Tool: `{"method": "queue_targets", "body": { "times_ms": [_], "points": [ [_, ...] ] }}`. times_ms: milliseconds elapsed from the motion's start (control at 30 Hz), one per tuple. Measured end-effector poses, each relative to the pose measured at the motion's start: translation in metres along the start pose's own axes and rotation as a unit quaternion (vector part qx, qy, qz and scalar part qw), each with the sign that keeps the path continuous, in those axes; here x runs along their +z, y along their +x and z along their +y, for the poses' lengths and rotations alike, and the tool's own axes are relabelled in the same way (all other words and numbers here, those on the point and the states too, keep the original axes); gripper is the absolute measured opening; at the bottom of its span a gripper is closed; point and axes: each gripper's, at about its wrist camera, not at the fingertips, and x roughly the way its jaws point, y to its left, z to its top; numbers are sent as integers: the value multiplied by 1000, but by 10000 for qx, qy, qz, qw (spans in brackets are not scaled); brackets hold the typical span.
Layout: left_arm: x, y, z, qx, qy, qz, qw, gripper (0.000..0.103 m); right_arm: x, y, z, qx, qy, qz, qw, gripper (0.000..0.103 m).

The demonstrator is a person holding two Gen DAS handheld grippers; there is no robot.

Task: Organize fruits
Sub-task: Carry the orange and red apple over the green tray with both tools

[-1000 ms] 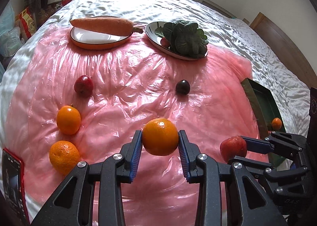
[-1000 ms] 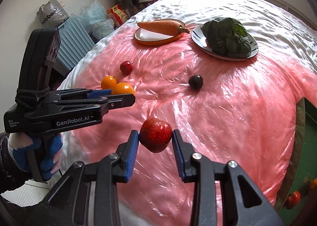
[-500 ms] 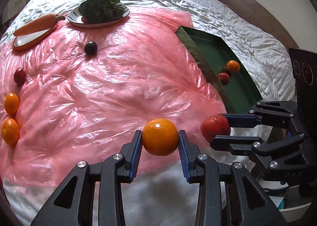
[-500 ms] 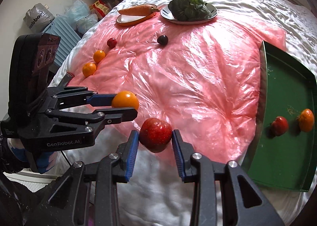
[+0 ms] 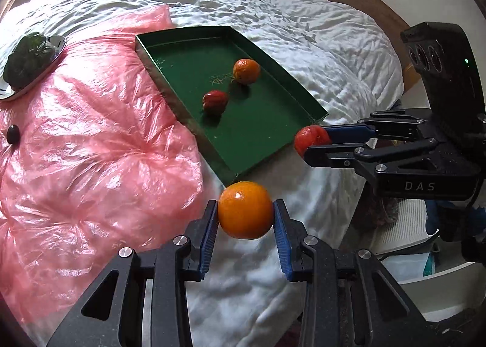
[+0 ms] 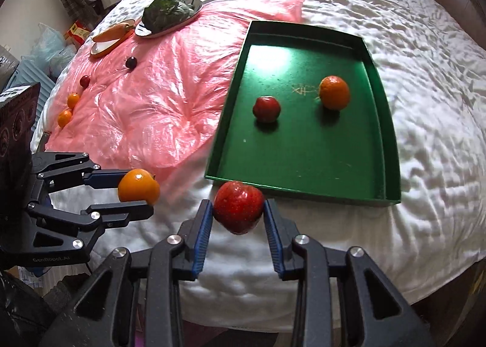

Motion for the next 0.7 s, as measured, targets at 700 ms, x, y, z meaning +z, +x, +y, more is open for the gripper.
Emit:
{"method": "queue_targets", "body": {
  "times_ms": [700],
  "points": [
    [91, 83, 12, 677, 148, -182, 9974, 31, 74, 65, -79, -494, 384, -527, 9967, 29]
  ]
}}
